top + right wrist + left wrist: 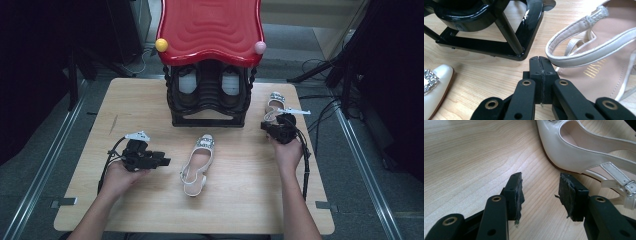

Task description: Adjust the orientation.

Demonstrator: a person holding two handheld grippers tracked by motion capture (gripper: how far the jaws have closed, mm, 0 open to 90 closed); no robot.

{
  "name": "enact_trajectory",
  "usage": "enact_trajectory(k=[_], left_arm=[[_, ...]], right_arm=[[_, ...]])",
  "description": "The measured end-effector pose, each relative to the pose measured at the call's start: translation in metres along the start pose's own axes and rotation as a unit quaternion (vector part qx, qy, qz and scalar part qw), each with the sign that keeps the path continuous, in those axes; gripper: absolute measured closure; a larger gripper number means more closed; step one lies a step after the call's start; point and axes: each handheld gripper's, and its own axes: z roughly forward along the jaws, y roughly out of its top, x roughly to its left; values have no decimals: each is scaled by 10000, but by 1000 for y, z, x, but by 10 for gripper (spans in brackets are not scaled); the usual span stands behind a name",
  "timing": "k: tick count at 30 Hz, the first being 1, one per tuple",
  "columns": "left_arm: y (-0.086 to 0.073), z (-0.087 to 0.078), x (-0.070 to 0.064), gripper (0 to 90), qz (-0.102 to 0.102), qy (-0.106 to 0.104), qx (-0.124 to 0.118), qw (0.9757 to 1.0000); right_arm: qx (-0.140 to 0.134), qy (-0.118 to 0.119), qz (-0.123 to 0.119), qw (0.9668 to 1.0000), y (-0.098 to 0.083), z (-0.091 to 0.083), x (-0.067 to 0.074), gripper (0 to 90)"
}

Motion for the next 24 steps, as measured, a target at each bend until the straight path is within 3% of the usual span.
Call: enact_trajectory(k=[12,18,21,24], left_arm=[[6,9,0,531,118,-70,-114,9998],[11,13,-1,532,179,-77,31,9998],[12,15,-1,531,161,-81,38,9998],[12,15,-2,531,172,-81,62,9998]], right_arm=[[-51,-65,166,9998,-8,-15,-14,900],[-60,-156,225,9996,-10,-22,-21,880],[5,-128,279,9995,-9,-25,-20,864],[-77,44,277,9996,-5,-29,-15,831]])
